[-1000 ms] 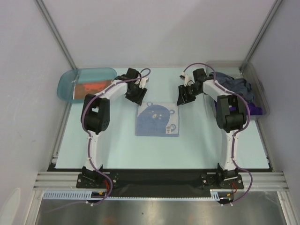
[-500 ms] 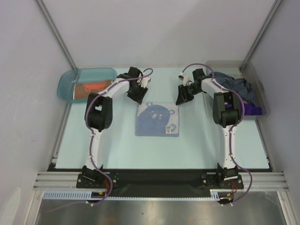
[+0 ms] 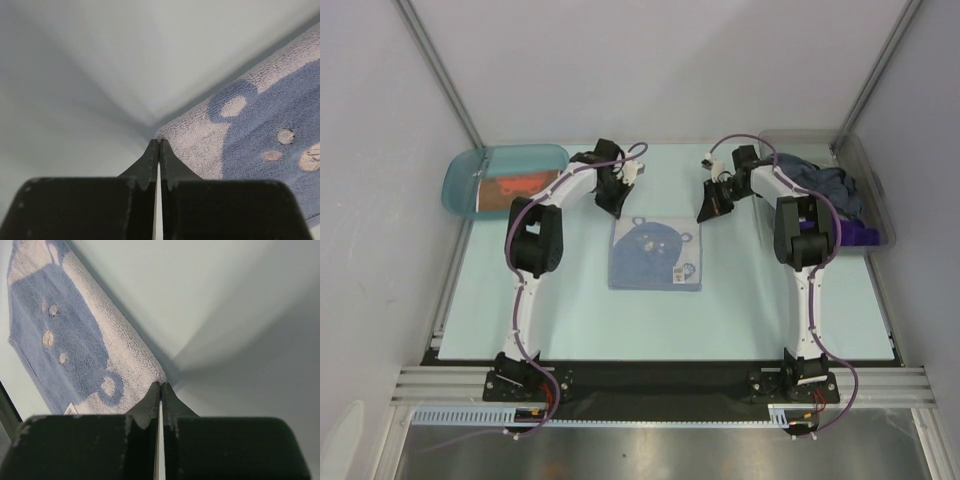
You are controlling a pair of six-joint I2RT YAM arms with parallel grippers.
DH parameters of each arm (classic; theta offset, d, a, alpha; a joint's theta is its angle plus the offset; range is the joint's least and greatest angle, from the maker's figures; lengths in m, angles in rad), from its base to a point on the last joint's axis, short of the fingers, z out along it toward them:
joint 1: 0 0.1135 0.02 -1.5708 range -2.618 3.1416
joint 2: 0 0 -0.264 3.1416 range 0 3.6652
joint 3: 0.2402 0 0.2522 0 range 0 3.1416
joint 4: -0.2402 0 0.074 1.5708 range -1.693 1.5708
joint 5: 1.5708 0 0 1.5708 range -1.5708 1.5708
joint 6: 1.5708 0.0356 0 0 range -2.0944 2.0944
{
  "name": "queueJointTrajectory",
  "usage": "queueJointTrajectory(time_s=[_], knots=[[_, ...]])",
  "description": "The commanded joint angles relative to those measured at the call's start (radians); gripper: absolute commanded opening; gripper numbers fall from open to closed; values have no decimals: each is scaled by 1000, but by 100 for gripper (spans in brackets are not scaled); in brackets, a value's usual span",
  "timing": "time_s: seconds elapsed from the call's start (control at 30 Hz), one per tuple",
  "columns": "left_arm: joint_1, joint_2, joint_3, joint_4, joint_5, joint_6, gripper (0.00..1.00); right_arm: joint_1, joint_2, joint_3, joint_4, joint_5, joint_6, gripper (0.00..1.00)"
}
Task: Fold and stack the towels
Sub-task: Fold the towel
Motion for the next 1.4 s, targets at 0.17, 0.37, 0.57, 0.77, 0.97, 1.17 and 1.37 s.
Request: queueJointTrajectory(time_s=[0.17, 0.37, 0.57, 0.77, 0.97, 1.17, 1.37], knots=[[10, 0, 85, 9, 58, 2, 0, -6, -41, 27, 125, 36, 37, 0], [10, 15, 91, 32, 44, -17, 0, 1, -52, 14, 160, 89, 27, 0], [10, -4, 77, 34, 21, -12, 0, 5, -64, 1, 171, 109, 18, 0], [10, -31, 51, 38, 6, -11, 0, 22, -110, -44, 212, 141, 14, 0], [12, -19, 44, 60, -22, -15, 43, 24, -97, -33, 214, 116, 1, 0], [12, 32, 100, 43, 7, -9, 54, 28, -83, -26, 193, 122, -9, 0], [13, 84, 159, -31, -8, 14, 44, 27, -71, -9, 177, 122, -14, 0]])
